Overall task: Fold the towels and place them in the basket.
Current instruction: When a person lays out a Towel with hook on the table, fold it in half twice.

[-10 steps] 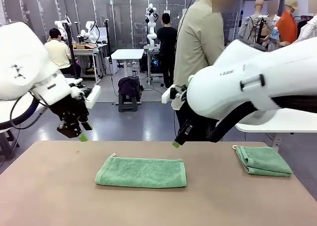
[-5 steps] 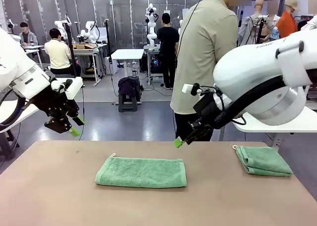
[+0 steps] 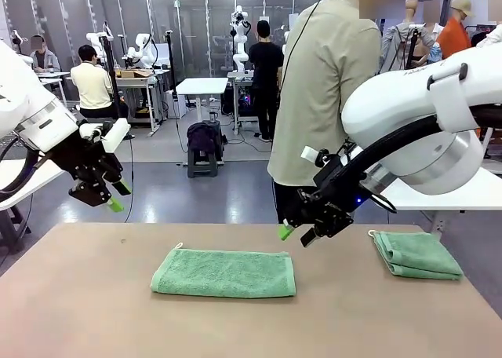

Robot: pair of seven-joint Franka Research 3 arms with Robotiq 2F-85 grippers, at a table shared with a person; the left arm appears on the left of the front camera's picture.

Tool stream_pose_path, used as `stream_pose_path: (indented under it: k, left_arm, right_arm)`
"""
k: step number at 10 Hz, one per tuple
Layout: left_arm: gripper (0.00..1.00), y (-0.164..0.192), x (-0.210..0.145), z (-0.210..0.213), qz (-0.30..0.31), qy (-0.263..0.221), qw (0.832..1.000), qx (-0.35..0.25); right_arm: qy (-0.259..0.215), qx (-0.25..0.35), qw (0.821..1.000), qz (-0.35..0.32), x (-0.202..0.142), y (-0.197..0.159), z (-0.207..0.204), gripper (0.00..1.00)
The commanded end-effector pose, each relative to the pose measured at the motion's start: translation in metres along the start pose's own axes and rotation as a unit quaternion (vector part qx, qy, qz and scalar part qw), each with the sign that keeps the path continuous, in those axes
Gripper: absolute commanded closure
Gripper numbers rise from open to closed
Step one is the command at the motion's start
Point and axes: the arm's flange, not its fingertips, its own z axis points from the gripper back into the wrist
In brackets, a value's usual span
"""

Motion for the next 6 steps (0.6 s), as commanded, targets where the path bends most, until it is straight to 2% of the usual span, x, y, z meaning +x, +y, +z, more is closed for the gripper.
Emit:
stream_pose_path:
  k: [1, 2, 6]
  left_arm:
    - [0.5, 0.005, -0.0029, -0.0013, 0.001, 0.011, 1.0, -0.013]
    - [0.5, 0.0, 0.0, 0.0, 0.0, 0.0, 1.0, 0.0]
    - [0.5, 0.0003, -0.0008, -0.0021, 0.001, 0.004, 1.0, -0.002]
  right_arm:
    - [-0.004, 0.003, 1.0, 0.002, 0.0, -0.001, 0.0043, 0.36]
    - [-0.004, 0.003, 1.0, 0.002, 0.0, -0.001, 0.0043, 0.36]
    - [-0.004, -0.002, 1.0, -0.001, 0.0007, -0.0016, 0.0032, 0.36]
